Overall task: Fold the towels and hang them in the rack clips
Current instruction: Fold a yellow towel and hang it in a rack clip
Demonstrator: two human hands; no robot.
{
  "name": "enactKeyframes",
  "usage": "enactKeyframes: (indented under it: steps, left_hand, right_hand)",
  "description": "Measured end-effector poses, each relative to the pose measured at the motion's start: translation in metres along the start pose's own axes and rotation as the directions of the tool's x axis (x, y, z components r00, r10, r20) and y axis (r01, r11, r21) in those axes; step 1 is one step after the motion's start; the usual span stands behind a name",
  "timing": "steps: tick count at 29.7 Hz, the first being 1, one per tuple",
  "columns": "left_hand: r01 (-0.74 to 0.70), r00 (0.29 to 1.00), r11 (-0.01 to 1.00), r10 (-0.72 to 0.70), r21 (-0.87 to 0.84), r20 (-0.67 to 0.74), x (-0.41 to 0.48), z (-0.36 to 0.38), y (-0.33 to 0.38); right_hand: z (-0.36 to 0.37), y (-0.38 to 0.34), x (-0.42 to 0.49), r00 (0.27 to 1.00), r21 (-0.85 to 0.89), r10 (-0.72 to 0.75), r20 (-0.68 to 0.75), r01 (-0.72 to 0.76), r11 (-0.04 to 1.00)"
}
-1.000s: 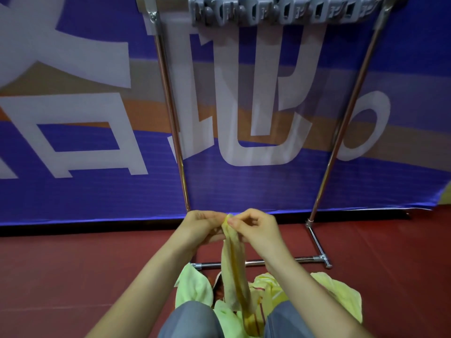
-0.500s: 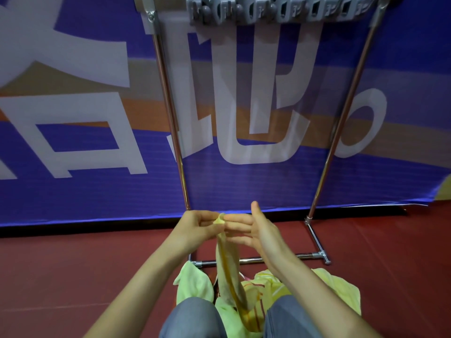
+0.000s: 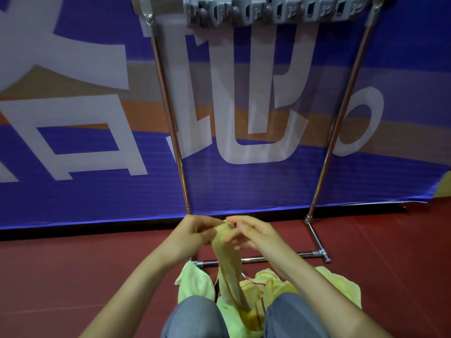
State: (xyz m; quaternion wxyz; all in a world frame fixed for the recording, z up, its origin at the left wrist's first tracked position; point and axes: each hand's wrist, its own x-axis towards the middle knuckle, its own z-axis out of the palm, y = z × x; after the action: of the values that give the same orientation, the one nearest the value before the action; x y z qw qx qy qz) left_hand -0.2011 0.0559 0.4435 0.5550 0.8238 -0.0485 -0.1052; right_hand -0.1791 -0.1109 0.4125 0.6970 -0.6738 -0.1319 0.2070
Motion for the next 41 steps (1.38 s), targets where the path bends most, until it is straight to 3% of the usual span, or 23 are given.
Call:
enactKeyframes:
  steps: [7,14,25,27,30,32,37,41]
  left_hand:
    - [-0.053,0.994,0.998,0.048,0.046,0.100,-0.003,-0.006,0.010]
    - [-0.073,0.994,0.995,0.067,0.067,0.085,-0.003,-0.006,0.012]
    - [-0.088,0.996,0.981,0.084,0.171,0.027,-0.006,-0.014,0.017]
    - [-0.103,0.995,0.943,0.099,0.318,0.027,-0.007,-0.016,0.015]
    - [-0.165,0.986,0.800,0.155,0.577,0.067,-0.004,-0.015,0.012]
    - [-0.168,0.985,0.731,0.150,0.661,0.084,-0.002,-0.015,0.014]
    - [-0.185,0.979,0.676,0.189,0.713,0.074,0.006,-0.019,0.034]
    - [-0.178,0.959,0.681,0.281,0.710,-0.030,0.012,-0.036,0.064]
  right_hand:
    - [-0.017,-0.004,0.004,0.992,-0.223,-0.031,0.121,0.058,0.973]
    - [-0.027,-0.004,0.015,0.966,-0.397,-0.048,0.255,0.150,0.905]
    - [-0.056,0.025,0.009,0.983,-0.500,0.077,0.169,0.018,0.866]
    - [-0.061,0.020,0.007,0.989,-0.500,0.072,0.129,0.002,0.866]
    - [-0.069,0.007,0.010,0.999,-0.536,-0.019,0.038,0.036,0.843]
    - [-0.071,-0.009,0.013,0.997,-0.552,-0.076,0.016,0.072,0.830]
    - [-0.078,-0.066,0.017,0.986,-0.589,-0.166,0.020,0.146,0.795]
    - [-0.091,-0.104,0.013,0.982,-0.686,-0.180,0.054,0.167,0.708]
